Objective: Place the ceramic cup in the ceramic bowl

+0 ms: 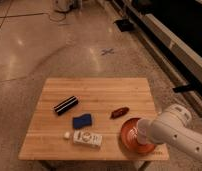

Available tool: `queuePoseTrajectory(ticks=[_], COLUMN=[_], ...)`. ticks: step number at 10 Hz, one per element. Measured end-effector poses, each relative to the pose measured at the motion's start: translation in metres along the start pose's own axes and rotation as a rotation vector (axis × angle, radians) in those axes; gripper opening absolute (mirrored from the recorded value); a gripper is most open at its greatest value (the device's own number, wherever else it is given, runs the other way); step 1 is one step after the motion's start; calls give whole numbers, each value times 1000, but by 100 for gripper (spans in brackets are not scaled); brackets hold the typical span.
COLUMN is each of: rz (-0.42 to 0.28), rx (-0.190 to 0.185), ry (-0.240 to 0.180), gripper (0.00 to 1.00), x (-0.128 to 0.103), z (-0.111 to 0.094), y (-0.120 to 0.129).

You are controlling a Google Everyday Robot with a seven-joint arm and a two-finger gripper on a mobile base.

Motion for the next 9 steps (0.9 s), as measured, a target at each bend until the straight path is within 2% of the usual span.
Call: queuePoseTrajectory(ticks=[1,2,6,8,9], rz=[23,38,53,32,12], rx=[20,40,99,102,80], ry=[4,5,-9,-19,-32], gripper=[77,80,80,80,80], x=[3,5,0,-5,-10], z=[-2,-4,-20,-37,-47], y=[-3,-7,-19,-25,-25])
